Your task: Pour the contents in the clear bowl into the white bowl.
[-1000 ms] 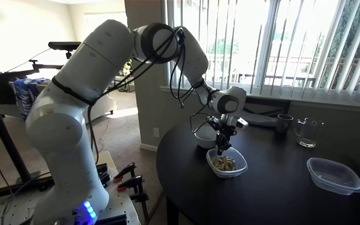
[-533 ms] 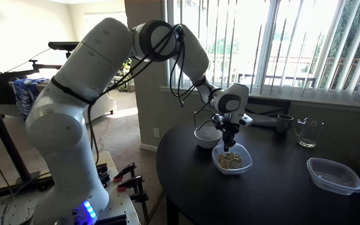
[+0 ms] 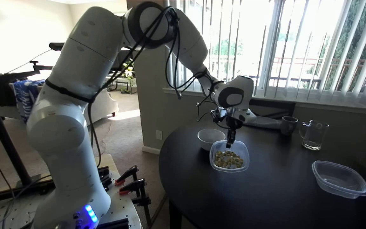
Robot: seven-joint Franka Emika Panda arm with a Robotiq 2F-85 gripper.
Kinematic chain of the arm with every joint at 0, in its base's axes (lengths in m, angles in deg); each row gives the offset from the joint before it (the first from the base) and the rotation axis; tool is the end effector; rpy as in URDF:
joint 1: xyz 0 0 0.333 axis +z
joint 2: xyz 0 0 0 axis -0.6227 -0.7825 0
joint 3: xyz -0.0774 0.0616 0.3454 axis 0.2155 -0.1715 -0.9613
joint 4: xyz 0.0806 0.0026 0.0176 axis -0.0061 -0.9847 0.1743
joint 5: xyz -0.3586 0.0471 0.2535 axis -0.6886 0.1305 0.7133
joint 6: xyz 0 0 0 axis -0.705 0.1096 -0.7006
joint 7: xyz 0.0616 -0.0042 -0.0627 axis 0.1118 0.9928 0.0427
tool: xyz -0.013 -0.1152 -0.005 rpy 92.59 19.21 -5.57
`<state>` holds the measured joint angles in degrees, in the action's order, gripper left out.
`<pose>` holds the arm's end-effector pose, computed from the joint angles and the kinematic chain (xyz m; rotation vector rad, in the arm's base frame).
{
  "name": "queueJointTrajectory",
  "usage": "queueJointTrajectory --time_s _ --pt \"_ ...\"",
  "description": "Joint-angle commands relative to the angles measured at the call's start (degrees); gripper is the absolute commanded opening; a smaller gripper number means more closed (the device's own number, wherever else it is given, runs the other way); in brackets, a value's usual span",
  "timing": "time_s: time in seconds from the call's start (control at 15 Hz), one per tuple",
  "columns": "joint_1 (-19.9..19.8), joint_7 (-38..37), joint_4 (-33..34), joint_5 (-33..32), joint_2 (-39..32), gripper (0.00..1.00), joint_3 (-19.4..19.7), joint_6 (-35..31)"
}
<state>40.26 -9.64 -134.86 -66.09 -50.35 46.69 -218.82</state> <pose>0.6988 -0.0593 0.1953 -2.8305 1.2667 0.1301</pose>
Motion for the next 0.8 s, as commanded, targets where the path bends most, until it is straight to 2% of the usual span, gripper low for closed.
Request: queueJointTrajectory --time_s 0.0,0.2,0.4,0.53,0.73 --pt "0.87 -4.07 -6.29 -0.88 6.79 0.04 1.53 0.47" --pt "-0.97 -0.75 -7.13 2.19 9.04 0.04 -1.05 1.99" --pt "-2.92 1.26 -6.77 10.54 10.31 0.04 -4.91 2.97" --pt "-3.47 3.08 -7.34 16.03 11.29 0.04 -6.92 1.3" --pt "-3.6 5.76 -7.95 22.46 12.45 0.04 -8.65 -0.45"
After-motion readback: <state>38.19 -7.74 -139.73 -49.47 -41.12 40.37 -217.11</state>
